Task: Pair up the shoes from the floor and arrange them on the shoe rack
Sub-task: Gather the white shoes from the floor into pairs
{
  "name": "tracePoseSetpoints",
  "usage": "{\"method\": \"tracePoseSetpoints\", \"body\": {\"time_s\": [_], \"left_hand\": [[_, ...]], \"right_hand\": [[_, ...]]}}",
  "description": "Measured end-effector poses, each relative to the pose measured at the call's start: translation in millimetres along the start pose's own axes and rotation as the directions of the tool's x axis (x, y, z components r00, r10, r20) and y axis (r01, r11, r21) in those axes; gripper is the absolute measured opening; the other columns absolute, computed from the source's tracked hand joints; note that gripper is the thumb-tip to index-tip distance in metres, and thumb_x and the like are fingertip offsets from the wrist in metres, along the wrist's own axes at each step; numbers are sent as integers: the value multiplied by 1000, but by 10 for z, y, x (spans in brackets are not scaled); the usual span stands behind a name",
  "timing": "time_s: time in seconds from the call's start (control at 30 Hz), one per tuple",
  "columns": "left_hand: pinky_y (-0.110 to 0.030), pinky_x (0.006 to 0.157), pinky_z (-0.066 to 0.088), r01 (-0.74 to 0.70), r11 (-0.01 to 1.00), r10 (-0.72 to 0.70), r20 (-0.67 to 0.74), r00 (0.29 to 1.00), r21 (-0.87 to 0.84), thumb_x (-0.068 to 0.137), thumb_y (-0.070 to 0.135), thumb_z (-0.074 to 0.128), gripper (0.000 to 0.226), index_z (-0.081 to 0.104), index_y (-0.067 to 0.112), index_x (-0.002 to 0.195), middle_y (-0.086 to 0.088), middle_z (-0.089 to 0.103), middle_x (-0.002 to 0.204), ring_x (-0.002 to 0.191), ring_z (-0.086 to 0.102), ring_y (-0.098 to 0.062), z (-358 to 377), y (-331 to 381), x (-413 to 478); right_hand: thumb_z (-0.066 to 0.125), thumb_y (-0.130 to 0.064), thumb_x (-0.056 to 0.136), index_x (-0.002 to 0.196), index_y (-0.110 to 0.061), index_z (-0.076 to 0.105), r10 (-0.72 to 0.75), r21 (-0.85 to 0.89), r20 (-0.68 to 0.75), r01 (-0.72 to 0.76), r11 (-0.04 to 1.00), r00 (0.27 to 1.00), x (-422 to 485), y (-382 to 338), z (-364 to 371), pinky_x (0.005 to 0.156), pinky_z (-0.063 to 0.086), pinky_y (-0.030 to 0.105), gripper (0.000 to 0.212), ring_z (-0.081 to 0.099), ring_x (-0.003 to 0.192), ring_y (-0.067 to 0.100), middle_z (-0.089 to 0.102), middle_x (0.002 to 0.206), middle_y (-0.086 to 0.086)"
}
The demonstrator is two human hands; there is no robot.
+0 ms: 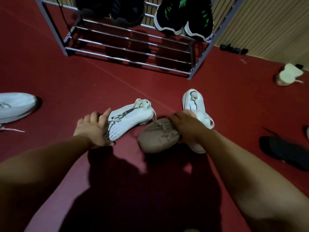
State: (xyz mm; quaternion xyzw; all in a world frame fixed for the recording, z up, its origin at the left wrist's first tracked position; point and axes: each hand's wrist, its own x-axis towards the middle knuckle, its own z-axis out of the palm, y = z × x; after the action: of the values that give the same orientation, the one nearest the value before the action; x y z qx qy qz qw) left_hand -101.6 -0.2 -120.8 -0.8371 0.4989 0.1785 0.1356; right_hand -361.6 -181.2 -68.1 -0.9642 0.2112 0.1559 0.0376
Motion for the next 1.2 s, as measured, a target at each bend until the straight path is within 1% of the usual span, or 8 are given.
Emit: {"method": "tracePoseSetpoints", "body": {"time_s": [0.13,0.33,0.43,0.57,0.73,0.9,1.0,1.2], "left_hand": [[-42,108,22,5,1000,-5,-8,1000,-28,64,72,64,121,-14,32,149,-10,26,148,132,30,-31,-28,25,16],[-43,104,34,9,970,-23,-57,998,-243,61,68,70,115,6,33,150,-15,36,137,127,35,-36,-48,41,-85],[-43,105,34,37,936,-53,-36,998,-349,51,73,64,119,11,32,149,-15,38,134,127,34,-37,-100,-15,-143],[-40,104,32,61,872,-75,-10,997,-485,48,67,57,116,18,26,149,-19,42,131,126,37,-37,-166,-87,-200],[-37,104,34,-10,744,-58,-80,995,-668,49,63,63,110,26,27,146,-15,45,129,124,41,-33,-280,132,-225],[-35,99,35,-188,696,71,-194,978,-693,40,76,57,115,27,31,142,-12,45,127,120,40,-32,-443,787,-281],[-37,94,43,-255,739,109,-263,959,-623,46,80,53,108,34,31,140,-7,54,120,112,51,-29,-353,1245,-312],[-35,110,22,-436,850,414,-138,900,-295,52,83,40,126,-6,22,151,-14,23,151,139,26,-28,-64,1542,-599]], "right_hand": [[59,-20,63,104,-11,71,-334,-211,-114,306,928,935,22,-29,70,88,48,54,44,70,89,30,70,98,12],[38,-25,72,83,-21,73,-444,-243,46,441,864,895,332,-427,114,82,54,42,37,68,79,25,70,87,2],[49,-26,73,96,-24,74,-327,-189,-67,309,932,943,387,-468,135,92,47,49,34,65,101,30,69,107,7],[61,-32,83,146,-27,30,172,118,22,-173,978,985,183,-323,188,112,18,42,71,21,141,29,22,153,9],[61,-41,87,136,-18,44,643,579,-45,-505,641,765,1,-208,292,100,40,44,57,44,122,31,47,131,13],[38,-53,96,95,-26,54,605,971,179,-239,20,776,-32,-242,156,75,45,25,31,57,82,9,58,84,-10],[35,-64,91,118,-26,53,543,933,310,-141,-330,781,-86,-207,157,75,55,37,50,65,95,18,66,106,-2],[53,-26,94,126,-18,51,744,935,347,-269,-229,571,-443,166,398,74,55,43,33,65,95,30,65,103,8]]}}
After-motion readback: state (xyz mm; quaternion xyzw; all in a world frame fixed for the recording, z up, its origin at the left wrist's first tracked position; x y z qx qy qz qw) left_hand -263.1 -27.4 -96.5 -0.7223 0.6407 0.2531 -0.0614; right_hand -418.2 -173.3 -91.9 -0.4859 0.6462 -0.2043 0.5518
